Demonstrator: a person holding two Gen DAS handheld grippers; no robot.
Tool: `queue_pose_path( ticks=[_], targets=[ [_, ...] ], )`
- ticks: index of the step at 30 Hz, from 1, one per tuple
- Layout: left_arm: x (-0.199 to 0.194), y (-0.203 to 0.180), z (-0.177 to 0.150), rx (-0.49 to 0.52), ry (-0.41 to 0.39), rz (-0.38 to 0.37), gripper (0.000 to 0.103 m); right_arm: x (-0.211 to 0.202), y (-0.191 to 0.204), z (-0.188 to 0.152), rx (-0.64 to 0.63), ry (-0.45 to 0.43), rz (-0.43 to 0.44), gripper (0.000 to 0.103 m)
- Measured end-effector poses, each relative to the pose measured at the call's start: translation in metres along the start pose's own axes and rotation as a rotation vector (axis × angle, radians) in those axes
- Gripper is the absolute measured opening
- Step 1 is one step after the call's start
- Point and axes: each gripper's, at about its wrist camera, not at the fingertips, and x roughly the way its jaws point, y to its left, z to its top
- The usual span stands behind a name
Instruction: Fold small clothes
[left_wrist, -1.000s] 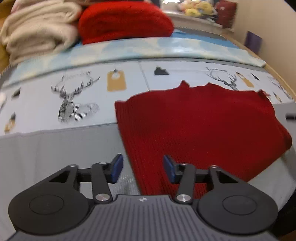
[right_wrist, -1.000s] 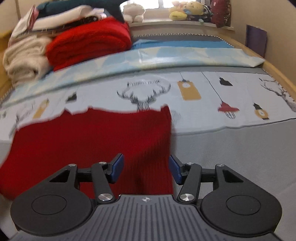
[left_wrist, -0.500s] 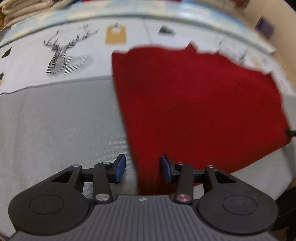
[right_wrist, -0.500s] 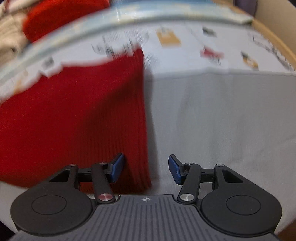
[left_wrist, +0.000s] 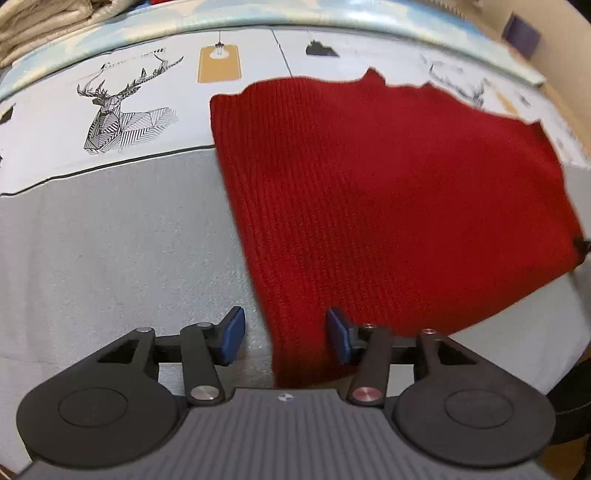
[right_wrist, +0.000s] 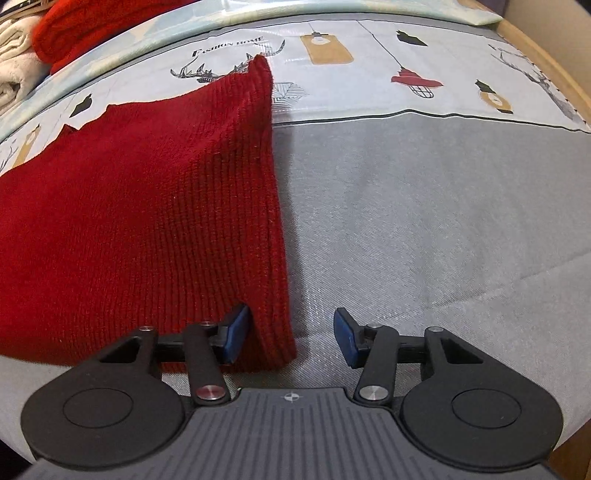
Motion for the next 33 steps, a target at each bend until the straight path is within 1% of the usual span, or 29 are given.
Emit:
queue_pose_path(
  ticks=[3, 5, 7, 10, 13, 14, 18, 21, 25, 32, 33],
  targets=[
    [-0.004, 0.003, 0.002, -0.017, -0.028, -0.005, 0.056, -0.007, 0.0, 0.0, -0.002, -0.035, 0.008, 0.052],
    [-0.009, 0.005, 0.003, -0.033, -0.058, -0.013, 0.056, -0.016, -0.001, -0.001, -0.001, -0.079, 0.001, 0.052],
    [-0.011, 0.006, 0.005, -0.045, -0.07, -0.023, 0.056, -0.021, -0.006, 0.001, 0.014, -0.112, 0.0, 0.055],
    [-0.008, 0.005, 0.006, -0.038, -0.052, -0.014, 0.056, -0.02, -0.012, 0.001, 0.038, -0.109, 0.004, 0.057],
    [-0.001, 0.002, 0.004, -0.013, -0.007, 0.015, 0.059, -0.011, -0.012, -0.001, 0.032, -0.065, -0.029, 0.06],
    [-0.001, 0.001, 0.003, -0.006, -0.009, 0.02, 0.059, -0.01, -0.012, -0.001, 0.029, -0.062, -0.036, 0.06],
    [-0.006, 0.006, 0.004, -0.029, -0.044, 0.022, 0.06, -0.017, -0.008, 0.0, 0.024, -0.107, -0.046, 0.06],
    [-0.009, 0.012, 0.005, -0.061, -0.065, 0.033, 0.061, -0.025, -0.013, 0.002, 0.049, -0.163, -0.066, 0.06],
    [-0.013, 0.016, 0.008, -0.092, -0.086, 0.046, 0.062, -0.032, -0.021, 0.004, 0.09, -0.211, -0.092, 0.061],
    [-0.015, 0.018, 0.011, -0.114, -0.099, 0.064, 0.063, -0.034, -0.021, 0.003, 0.088, -0.228, -0.095, 0.062],
    [-0.015, 0.018, 0.011, -0.117, -0.101, 0.067, 0.064, -0.035, -0.021, 0.003, 0.086, -0.233, -0.094, 0.062]
  ],
)
